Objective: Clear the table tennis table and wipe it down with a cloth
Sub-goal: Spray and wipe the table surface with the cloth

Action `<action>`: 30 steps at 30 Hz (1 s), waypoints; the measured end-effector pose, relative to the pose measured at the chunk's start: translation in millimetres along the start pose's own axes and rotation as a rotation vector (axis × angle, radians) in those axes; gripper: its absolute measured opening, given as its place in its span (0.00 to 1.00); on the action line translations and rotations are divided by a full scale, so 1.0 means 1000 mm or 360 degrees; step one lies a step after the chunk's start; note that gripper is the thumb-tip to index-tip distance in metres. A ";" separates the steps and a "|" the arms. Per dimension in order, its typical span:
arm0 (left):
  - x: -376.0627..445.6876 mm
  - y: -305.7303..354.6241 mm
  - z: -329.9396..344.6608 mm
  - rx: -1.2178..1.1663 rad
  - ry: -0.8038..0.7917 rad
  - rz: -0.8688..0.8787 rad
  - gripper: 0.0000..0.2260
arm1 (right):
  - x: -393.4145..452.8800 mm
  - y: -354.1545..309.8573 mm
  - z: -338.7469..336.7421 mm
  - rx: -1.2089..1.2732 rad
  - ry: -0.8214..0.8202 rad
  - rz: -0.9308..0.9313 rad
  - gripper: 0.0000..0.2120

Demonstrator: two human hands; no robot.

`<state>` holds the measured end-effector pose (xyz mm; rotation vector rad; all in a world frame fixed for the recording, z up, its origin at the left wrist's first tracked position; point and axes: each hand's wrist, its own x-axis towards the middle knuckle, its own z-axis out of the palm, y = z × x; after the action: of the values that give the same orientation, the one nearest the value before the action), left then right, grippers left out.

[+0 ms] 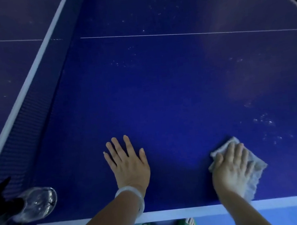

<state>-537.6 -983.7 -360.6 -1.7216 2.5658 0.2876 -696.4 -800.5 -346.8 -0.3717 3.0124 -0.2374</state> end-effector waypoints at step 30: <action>0.000 0.017 -0.015 -0.0454 0.0137 0.0217 0.27 | -0.011 0.086 -0.008 -0.0134 -0.0071 -0.0803 0.27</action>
<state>-552.1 -980.1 -343.2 -1.6743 2.8274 0.6270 -706.6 -714.6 -352.4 -1.1254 2.8349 -0.1334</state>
